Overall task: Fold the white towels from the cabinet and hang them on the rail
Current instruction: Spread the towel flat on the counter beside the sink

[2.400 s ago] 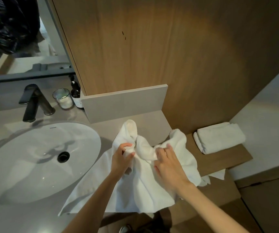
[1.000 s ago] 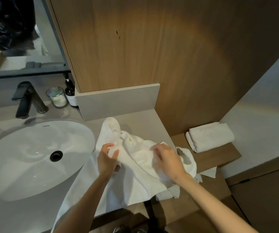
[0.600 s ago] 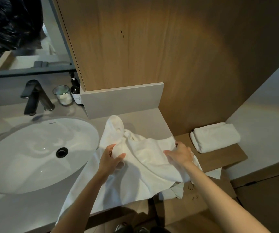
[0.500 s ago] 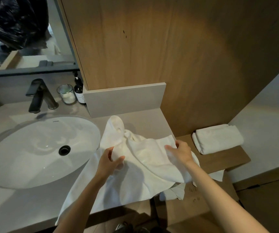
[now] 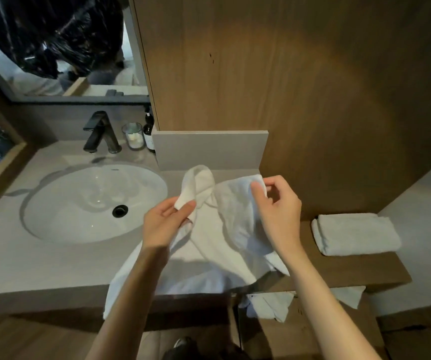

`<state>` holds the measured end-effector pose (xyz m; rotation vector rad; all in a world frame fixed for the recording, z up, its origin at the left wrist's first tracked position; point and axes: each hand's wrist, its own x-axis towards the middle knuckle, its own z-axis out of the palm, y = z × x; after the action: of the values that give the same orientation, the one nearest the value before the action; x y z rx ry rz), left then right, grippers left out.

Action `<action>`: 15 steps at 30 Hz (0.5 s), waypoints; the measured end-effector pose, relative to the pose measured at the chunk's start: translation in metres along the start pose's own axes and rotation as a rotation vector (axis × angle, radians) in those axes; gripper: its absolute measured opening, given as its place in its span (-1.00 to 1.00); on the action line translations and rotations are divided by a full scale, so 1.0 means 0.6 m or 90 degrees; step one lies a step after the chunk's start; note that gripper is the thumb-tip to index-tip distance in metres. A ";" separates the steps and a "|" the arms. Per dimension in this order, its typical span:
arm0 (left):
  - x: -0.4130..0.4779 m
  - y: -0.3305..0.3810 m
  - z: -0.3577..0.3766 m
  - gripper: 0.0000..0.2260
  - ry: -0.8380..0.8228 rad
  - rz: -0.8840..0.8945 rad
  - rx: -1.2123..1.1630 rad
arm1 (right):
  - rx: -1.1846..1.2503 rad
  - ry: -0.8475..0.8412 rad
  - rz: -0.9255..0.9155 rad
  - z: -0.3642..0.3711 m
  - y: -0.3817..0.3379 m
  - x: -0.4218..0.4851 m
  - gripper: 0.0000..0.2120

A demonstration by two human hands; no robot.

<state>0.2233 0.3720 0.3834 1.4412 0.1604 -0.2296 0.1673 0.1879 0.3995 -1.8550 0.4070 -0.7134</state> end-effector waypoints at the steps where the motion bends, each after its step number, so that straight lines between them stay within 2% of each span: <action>1: -0.024 0.018 0.010 -0.91 -0.009 0.011 -0.023 | 0.010 -0.001 -0.024 0.000 -0.014 -0.009 -0.91; 8: -0.141 0.072 0.041 -0.81 -0.129 0.002 -0.050 | -0.048 -0.069 -0.174 0.000 -0.048 -0.082 -0.93; 12: -0.178 0.082 0.023 -0.80 -0.119 -0.015 -0.039 | -0.059 -0.037 -0.234 -0.018 -0.053 -0.120 -0.97; 15: -0.205 0.076 0.004 -0.78 -0.134 0.008 -0.004 | -0.028 -0.011 -0.271 -0.023 -0.059 -0.161 -0.90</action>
<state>0.1156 0.3820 0.4579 1.4017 -0.0198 -0.3685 0.0827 0.2474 0.4084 -2.0110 0.0112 -0.9767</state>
